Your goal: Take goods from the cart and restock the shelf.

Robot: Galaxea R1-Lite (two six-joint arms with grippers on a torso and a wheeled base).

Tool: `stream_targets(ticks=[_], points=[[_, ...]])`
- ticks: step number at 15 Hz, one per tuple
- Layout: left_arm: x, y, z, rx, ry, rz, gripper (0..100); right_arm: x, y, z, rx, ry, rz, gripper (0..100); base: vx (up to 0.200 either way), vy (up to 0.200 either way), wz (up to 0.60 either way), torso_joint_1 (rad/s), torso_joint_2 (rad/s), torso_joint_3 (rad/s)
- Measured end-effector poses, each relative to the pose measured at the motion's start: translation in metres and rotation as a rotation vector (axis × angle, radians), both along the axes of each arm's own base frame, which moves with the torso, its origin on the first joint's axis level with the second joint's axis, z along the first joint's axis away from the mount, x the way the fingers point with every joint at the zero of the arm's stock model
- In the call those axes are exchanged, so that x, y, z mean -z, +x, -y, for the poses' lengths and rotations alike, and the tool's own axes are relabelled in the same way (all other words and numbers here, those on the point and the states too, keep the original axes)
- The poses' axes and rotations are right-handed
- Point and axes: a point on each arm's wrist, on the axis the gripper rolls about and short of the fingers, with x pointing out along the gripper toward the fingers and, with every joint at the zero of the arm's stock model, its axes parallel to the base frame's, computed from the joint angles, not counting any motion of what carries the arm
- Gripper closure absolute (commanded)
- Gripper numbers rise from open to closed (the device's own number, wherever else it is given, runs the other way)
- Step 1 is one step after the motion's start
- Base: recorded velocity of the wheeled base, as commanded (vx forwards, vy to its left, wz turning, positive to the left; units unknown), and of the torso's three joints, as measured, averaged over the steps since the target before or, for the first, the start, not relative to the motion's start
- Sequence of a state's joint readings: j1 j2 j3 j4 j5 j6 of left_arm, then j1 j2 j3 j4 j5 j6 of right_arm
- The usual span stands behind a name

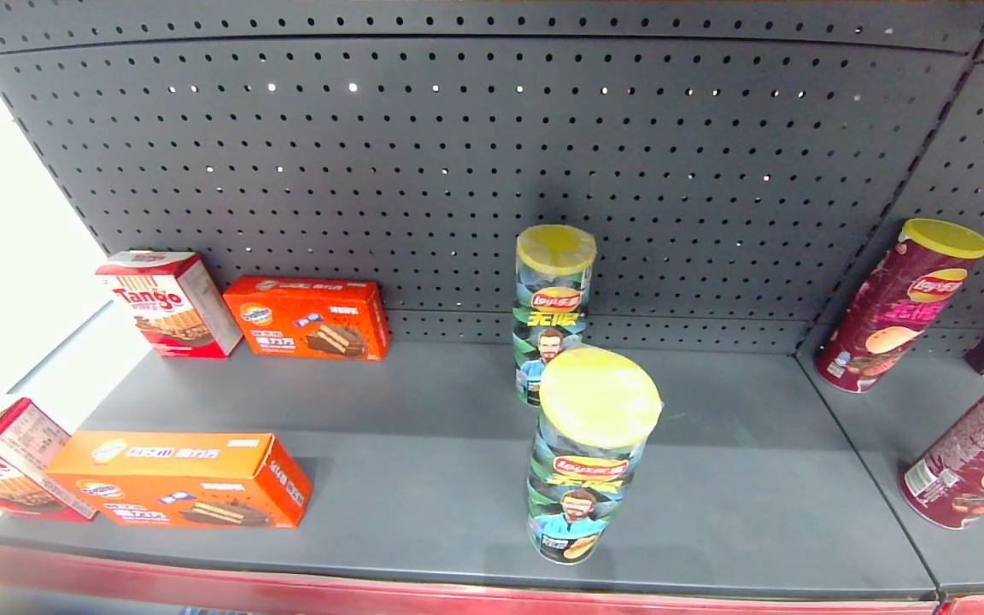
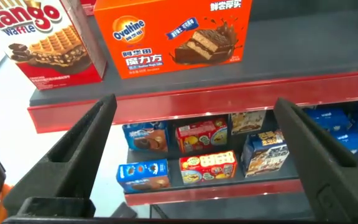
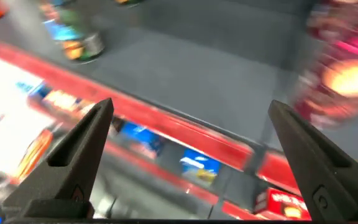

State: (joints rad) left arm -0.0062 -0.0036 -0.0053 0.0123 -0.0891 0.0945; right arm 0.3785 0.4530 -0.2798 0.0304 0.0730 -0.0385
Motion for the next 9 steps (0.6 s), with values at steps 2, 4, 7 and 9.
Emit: stream_targets(ticks=[2,4,7,9], points=[[0.0,0.0,0.0,-0.003,-0.006,-0.003,0,-0.009,0.019,-0.01,-0.053,-0.036,-0.08,0,0.0,0.0,0.0,0.0,0.0,0.0],[0.0,0.0,0.0,-0.003,-0.007,-0.004,0,-0.018,0.039,-0.021,-0.102,-0.057,-0.121,0,0.0,0.0,0.0,0.0,0.0,0.0],[0.0,0.0,0.0,-0.003,-0.007,-0.004,0,-0.026,0.068,-0.041,-0.145,-0.085,-0.166,0,0.0,0.0,0.0,0.0,0.0,0.0],[0.0,0.0,0.0,-0.003,-0.007,-0.003,0,-0.03,0.085,-0.054,-0.159,-0.109,-0.196,0,0.0,0.0,0.0,0.0,0.0,0.0]])
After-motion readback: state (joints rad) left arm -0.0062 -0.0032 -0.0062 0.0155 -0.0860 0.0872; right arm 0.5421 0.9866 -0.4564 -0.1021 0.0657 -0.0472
